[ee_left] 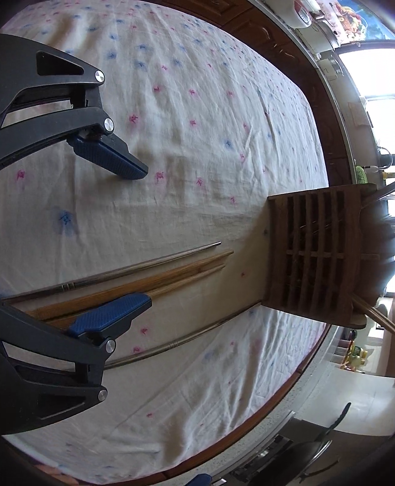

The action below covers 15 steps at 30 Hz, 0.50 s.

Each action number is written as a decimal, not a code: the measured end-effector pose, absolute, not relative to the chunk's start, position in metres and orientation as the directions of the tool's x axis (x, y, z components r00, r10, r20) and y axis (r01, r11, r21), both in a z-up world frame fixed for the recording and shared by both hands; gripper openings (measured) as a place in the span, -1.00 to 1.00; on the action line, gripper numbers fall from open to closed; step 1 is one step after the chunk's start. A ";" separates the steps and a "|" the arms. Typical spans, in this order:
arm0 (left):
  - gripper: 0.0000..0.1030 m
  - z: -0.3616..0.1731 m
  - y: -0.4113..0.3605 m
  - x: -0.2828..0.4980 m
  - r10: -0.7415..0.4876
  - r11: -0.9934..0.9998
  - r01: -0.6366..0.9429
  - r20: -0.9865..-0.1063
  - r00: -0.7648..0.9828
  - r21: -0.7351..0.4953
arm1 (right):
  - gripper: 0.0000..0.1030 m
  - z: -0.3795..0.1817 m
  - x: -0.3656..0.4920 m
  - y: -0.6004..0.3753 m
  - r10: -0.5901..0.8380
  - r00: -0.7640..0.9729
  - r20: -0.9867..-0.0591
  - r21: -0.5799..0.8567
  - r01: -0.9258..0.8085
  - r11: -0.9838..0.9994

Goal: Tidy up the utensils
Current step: 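Move both open tools back over the remaining chopsticks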

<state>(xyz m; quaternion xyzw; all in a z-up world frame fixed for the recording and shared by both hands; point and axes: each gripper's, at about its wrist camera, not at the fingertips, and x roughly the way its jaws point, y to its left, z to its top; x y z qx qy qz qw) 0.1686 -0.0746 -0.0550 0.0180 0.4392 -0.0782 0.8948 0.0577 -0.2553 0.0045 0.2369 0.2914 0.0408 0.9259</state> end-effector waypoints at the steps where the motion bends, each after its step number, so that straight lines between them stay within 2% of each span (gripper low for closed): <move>1: 0.56 -0.057 -0.072 0.169 -0.124 0.987 0.157 -0.795 0.594 -0.037 | 0.92 0.005 0.058 -0.256 0.213 0.827 -0.520 0.463 0.064 0.884; 7: 0.55 -0.060 -0.049 0.156 -0.093 0.985 0.173 -0.794 0.601 0.016 | 0.92 0.004 0.061 -0.254 0.225 0.822 -0.524 0.465 0.055 0.883; 15: 0.45 -0.055 0.003 0.151 -0.213 0.977 0.129 -0.768 0.604 -0.169 | 0.90 -0.012 0.080 -0.227 0.289 0.766 -0.574 0.448 -0.002 0.894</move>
